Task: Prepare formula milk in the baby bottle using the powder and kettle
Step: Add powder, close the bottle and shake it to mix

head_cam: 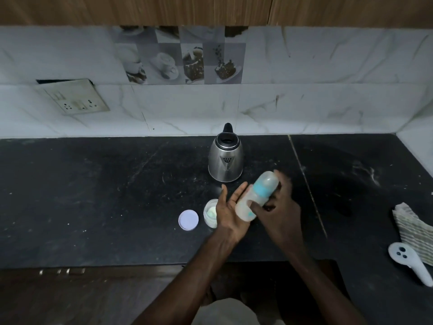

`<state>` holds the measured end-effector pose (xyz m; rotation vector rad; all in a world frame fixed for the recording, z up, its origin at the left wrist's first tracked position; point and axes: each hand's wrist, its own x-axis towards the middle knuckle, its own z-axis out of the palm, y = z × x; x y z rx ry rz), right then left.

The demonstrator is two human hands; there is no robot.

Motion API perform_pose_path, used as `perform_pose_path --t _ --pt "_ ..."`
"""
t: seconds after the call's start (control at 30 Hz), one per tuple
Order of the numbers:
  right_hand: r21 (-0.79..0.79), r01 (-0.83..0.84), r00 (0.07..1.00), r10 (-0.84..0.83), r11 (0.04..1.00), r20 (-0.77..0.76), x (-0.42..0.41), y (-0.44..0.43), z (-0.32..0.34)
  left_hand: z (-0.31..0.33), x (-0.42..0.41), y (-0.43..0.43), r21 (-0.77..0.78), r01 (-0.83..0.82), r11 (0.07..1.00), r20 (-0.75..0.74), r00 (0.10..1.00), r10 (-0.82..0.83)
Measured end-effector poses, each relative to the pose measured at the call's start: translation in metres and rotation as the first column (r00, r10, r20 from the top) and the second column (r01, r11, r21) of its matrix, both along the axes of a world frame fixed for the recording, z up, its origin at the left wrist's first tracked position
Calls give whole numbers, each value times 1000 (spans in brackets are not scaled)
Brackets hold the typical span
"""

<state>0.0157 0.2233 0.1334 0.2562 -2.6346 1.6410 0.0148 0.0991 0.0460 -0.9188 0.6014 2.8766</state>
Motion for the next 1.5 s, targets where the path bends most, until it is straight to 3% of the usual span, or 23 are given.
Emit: perform_pose_path --t 0.03,0.13,0.2,0.27,0.3,0.43,0.47,0.57,0.6,0.7,0.77,0.83,0.87,0.97,1.0,1.1,1.13,1.27,1.4,1.43,1.5 --pt "-21 21 1000 -21 1000 -12 -3 2 3 1 0 -1 -7 -13 1000 -2 1000 13" --pt "-334 260 946 -308 906 -98 -12 2 13 1 -2 -9 -70 3 998 -19 1000 -4" --pt "-242 230 964 -256 943 -78 -6 -6 10 -3 3 -9 -35 -2 999 -16 1000 1" --pt "-21 7 1000 -7 1000 -5 4 -6 -5 -5 3 -8 4 1 1000 -19 1000 -1" --pt "1 -4 1000 4 1000 8 5 -6 -5 -3 3 -9 2 -5 1000 -16 1000 5" --pt "-344 284 941 -329 895 -80 -6 -4 9 -1 2 -16 -69 -12 998 -22 1000 10" --pt "-331 281 944 -322 901 -74 -3 -10 10 -2 5 -17 -56 -18 998 -25 1000 17" --pt "-42 41 998 -43 998 -35 9 -12 0 -1 7 -16 -15 -31 999 -22 999 31" --pt "-47 52 998 -54 998 -45 5 -9 2 0 6 -17 -25 -40 999 -29 999 40" --pt "-330 257 948 -304 908 -99 -9 -5 13 5 4 -23 -91 -27 996 -55 998 22" --pt "-257 202 970 -230 945 -80 -6 -11 14 4 6 -24 -61 -37 997 -54 998 34" --pt "-39 23 999 -25 999 -43 0 -10 3 4 6 -22 -30 -38 999 -48 998 36" --pt "-35 37 998 -39 999 -44 -1 -7 3 4 6 -21 -36 -43 998 -41 998 41" --pt "-326 264 950 -303 908 -73 -12 -2 11 4 3 -25 -69 -31 997 -48 998 28" --pt "-341 282 944 -323 897 -68 -13 -5 12 3 3 -25 -55 -32 998 -45 999 30" --pt "-67 29 1000 -30 997 -6 2 -13 -2 0 4 -21 12 -38 999 -41 998 39" --pt "-38 16 1000 -15 999 8 4 -13 -5 0 4 -20 15 -36 999 -35 999 36" --pt "-283 266 958 -285 922 -28 -11 -9 3 7 0 -21 -44 -29 999 -51 998 26" --pt "-60 76 997 -75 995 24 -14 -15 4 9 1 -24 -2 -50 999 -42 998 50" --pt "-90 114 993 -113 989 11 -17 -13 9 9 1 -24 -11 -52 999 -37 998 52" --pt "-305 274 953 -299 912 -39 -24 -10 22 8 1 -27 -29 -50 998 -51 997 49"
